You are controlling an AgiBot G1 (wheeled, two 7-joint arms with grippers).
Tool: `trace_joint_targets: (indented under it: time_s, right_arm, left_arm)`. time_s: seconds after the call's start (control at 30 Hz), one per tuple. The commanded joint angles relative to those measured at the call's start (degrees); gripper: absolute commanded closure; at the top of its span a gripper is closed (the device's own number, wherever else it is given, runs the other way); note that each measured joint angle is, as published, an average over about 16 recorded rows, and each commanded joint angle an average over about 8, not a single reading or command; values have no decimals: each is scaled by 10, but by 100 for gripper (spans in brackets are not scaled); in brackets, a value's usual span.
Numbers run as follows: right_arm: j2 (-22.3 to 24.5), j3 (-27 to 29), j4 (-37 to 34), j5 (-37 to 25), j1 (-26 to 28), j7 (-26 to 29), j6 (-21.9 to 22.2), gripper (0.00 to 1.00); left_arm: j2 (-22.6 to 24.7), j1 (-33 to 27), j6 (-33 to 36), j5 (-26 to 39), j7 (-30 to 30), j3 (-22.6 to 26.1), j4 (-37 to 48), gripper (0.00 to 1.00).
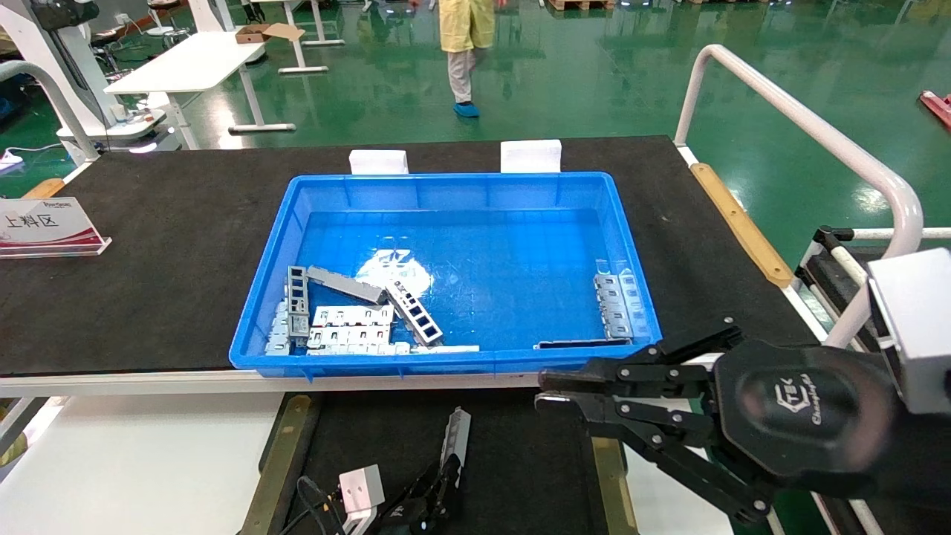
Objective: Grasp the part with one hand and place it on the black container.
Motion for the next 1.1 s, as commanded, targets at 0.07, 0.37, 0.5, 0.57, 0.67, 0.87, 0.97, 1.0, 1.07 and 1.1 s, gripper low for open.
trace_joint_targets:
  time_s: [0.07, 0.37, 0.5, 0.57, 0.67, 0.87, 0.97, 1.0, 1.07, 1.1]
  right_arm:
    - [0, 0, 0, 0, 0, 0, 0, 0]
    - [0, 0, 0, 0, 0, 0, 0, 0]
    - [0, 0, 0, 0, 0, 0, 0, 0]
    - [0, 0, 0, 0, 0, 0, 0, 0]
    - [0, 0, 0, 0, 0, 0, 0, 0]
    - [0, 0, 0, 0, 0, 0, 0, 0]
    - [0, 0, 0, 0, 0, 0, 0, 0]
    - [0, 0, 0, 0, 0, 0, 0, 0]
    - [0, 0, 0, 0, 0, 0, 0, 0]
    - [0, 0, 0, 0, 0, 0, 0, 0]
  left_arm:
    - [0, -3, 5, -29, 14, 13, 3, 0]
    - [-2, -5, 31, -103, 65, 46, 4, 0]
    - [-4, 0, 56, -127, 100, 53, 2, 0]
    - [-4, 5, 75, -139, 122, 51, 1, 0]
    - [-4, 16, 105, -159, 165, 46, -2, 0]
    - [-8, 36, 120, -198, 238, 48, -33, 0]
    - [-13, 41, 105, -210, 255, 54, -57, 0]
    - [-14, 43, 100, -213, 259, 56, -65, 0]
    - [-18, 46, 90, -218, 266, 58, -81, 0]
    - [-19, 47, 85, -219, 269, 59, -90, 0]
